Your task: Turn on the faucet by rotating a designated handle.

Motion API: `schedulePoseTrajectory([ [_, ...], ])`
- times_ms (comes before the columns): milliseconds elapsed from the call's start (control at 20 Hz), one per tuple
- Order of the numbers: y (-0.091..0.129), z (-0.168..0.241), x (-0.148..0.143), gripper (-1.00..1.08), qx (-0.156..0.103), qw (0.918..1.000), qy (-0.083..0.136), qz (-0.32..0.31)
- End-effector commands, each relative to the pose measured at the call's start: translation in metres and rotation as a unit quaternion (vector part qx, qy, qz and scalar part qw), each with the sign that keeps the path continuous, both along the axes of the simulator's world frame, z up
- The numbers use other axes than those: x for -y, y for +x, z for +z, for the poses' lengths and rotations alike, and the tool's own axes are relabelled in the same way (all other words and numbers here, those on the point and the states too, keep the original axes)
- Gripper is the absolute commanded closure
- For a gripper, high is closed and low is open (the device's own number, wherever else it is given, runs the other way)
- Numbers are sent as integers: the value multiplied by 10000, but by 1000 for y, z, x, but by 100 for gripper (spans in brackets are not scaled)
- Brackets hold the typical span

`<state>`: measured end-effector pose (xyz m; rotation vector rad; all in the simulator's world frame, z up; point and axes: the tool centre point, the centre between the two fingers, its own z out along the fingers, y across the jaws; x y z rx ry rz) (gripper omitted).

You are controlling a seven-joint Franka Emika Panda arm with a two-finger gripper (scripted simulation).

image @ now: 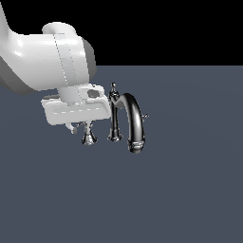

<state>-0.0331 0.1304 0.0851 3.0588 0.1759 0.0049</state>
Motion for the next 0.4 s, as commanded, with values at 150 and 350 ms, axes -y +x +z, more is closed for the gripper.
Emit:
schedulePoseTrajectory([
  [150, 60, -5, 11, -74, 562, 9929, -70, 1047],
  [350, 40, -5, -61, -60, 675, 9804, -23, 1849],
])
